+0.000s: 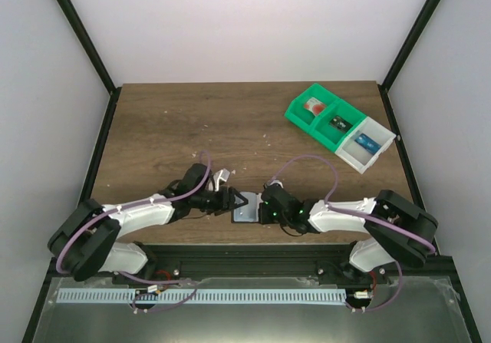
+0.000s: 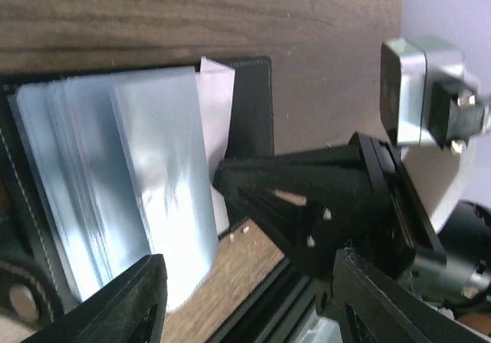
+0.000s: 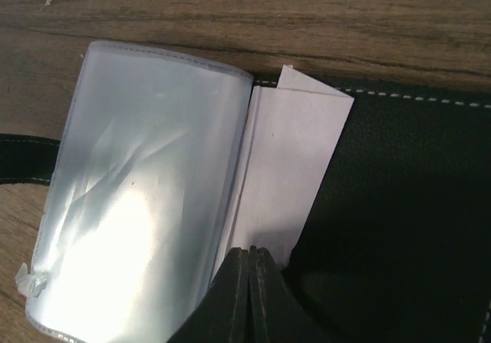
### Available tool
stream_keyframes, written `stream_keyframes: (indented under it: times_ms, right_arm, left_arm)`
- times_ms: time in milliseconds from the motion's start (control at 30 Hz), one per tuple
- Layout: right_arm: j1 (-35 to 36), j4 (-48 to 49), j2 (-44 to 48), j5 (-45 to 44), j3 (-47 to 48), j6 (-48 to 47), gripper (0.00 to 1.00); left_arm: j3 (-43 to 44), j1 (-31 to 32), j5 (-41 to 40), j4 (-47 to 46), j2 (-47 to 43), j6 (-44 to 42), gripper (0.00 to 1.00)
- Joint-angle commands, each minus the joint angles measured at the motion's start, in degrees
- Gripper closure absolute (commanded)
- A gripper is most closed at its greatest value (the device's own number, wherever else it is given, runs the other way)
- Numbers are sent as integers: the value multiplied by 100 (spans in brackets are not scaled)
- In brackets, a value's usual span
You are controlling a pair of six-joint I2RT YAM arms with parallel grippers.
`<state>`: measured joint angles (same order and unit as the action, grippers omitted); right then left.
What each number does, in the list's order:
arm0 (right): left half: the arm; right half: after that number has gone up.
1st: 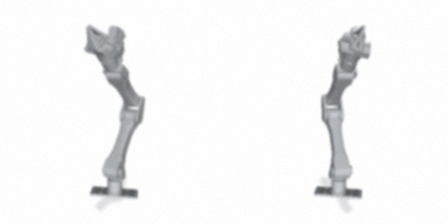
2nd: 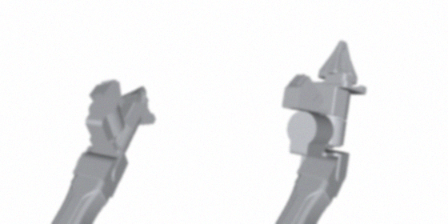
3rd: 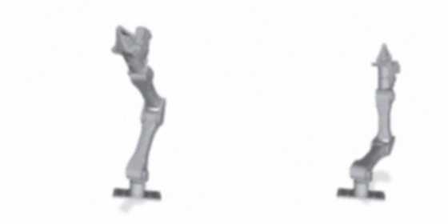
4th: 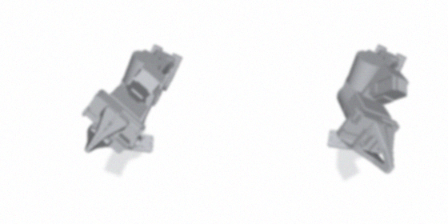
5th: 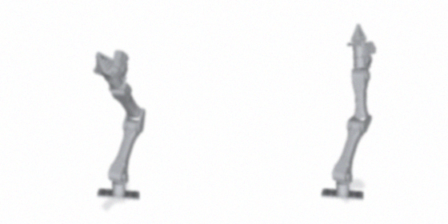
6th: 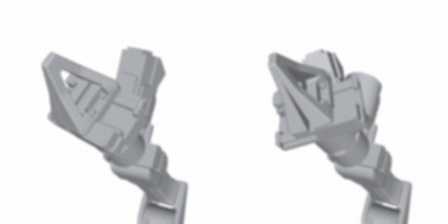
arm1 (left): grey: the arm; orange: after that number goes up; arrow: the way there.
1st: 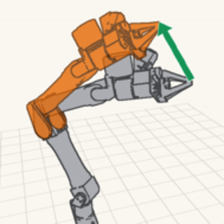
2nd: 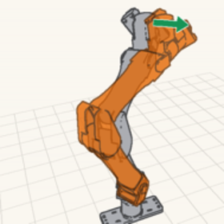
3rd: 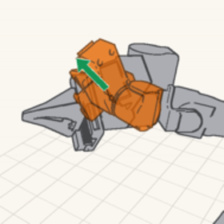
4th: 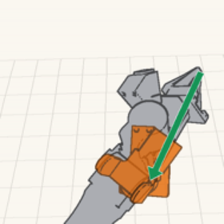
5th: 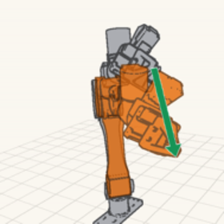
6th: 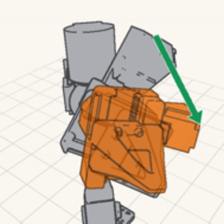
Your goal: Take the credit cards out of the card holder
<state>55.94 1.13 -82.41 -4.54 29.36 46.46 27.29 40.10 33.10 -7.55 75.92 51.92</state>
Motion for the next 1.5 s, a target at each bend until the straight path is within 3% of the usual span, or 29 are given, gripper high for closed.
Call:
stream_keyframes:
  times_ms: [0,100,200,400,533,733,1467]
  right_arm:
    - [-31,187,202,139,-173,165,100]
    - [-31,161,370,171,-201,220,99]
    - [-15,-161,527,66,-27,168,87]
    - [148,-599,607,24,581,242,56]
    - [329,-981,185,-169,1162,325,38]
    - [604,-1934,-669,-613,2004,442,24]
    - [695,-2893,-1741,-1161,2888,590,18]
  left_arm:
    - [290,37,-275,-262,367,-14,38]
    - [303,31,-487,-222,508,11,38]
    - [263,31,-836,12,459,24,42]
    - [118,-33,-1367,467,91,-108,72]
    - [-178,-212,-1373,361,-24,-136,85]
    - [-538,-414,-1376,184,-174,-179,89]
    - [-945,-475,-1388,98,-262,-332,92]
